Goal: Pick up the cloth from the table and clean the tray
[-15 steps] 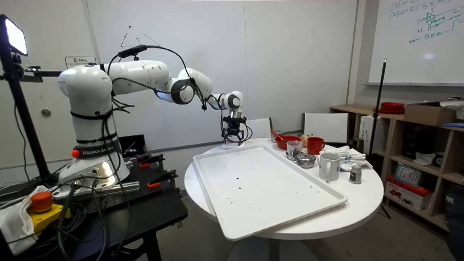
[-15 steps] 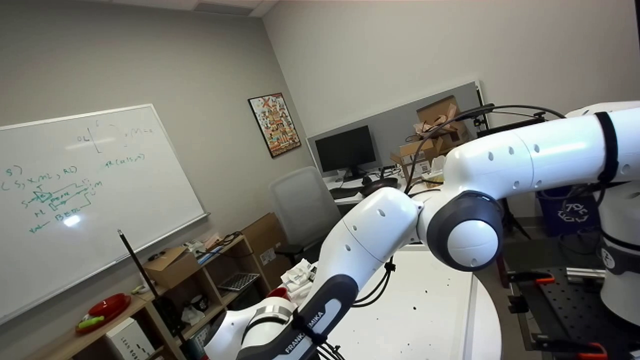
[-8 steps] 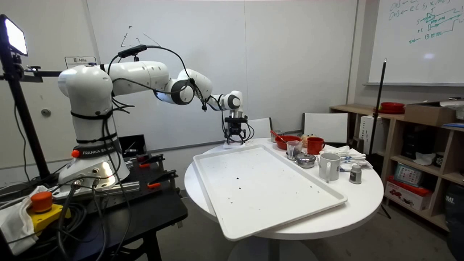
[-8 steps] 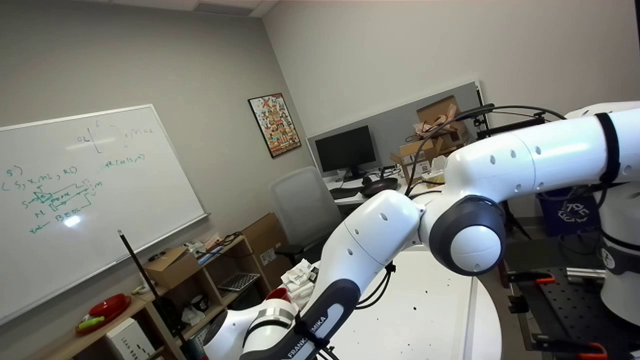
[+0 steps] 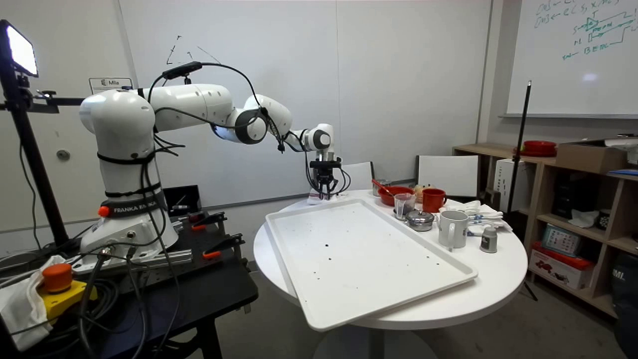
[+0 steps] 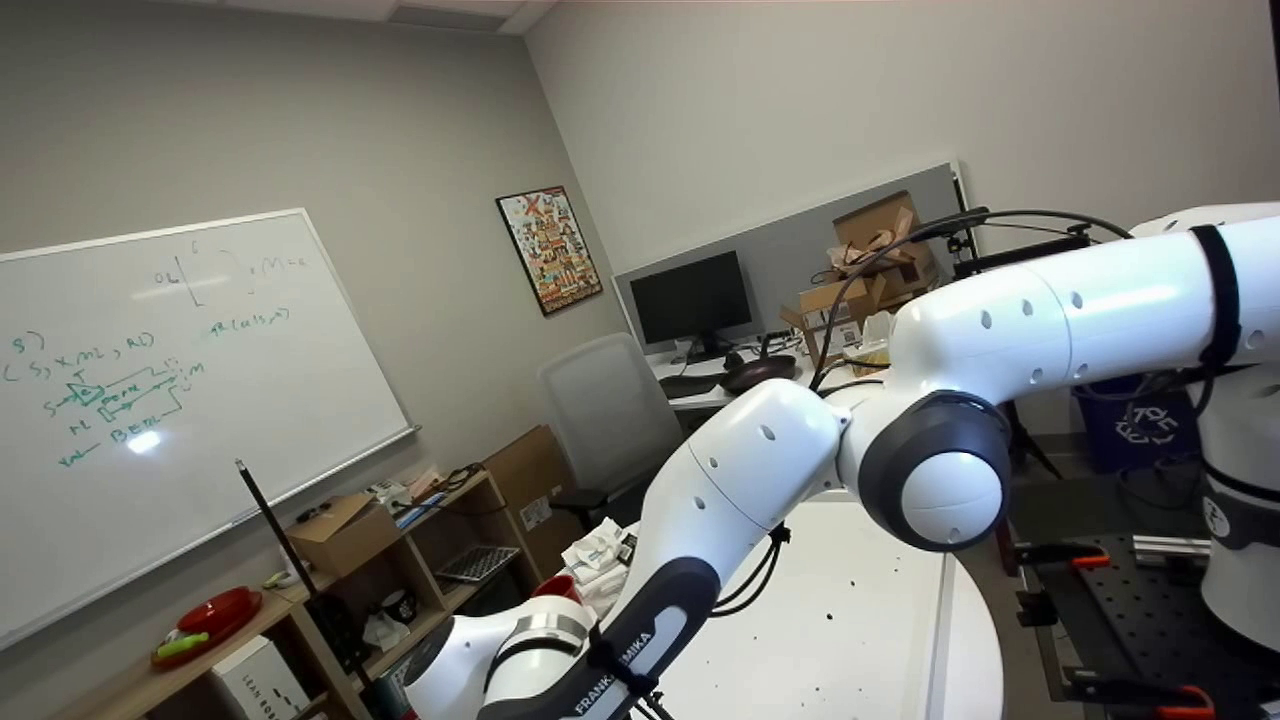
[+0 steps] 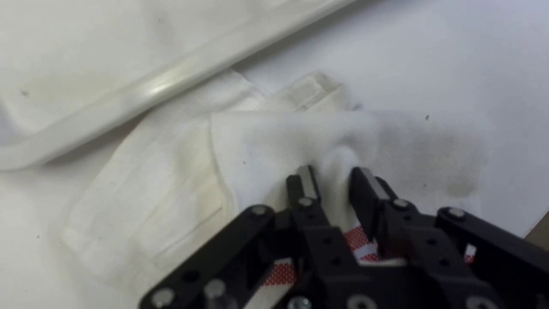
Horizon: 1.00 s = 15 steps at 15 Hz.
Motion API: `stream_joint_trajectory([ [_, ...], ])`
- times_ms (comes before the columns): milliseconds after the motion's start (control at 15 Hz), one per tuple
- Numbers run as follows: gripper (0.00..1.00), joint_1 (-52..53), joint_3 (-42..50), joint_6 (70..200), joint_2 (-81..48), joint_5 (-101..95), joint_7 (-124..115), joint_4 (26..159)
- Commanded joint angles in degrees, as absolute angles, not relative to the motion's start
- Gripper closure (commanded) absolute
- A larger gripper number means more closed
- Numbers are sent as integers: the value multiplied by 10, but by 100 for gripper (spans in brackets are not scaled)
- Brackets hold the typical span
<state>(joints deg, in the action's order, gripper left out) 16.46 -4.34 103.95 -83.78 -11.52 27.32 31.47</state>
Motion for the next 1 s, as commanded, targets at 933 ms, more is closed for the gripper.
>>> stream_joint_trajectory([
  [933, 99, 219, -41, 1045, -844, -100, 300, 177],
])
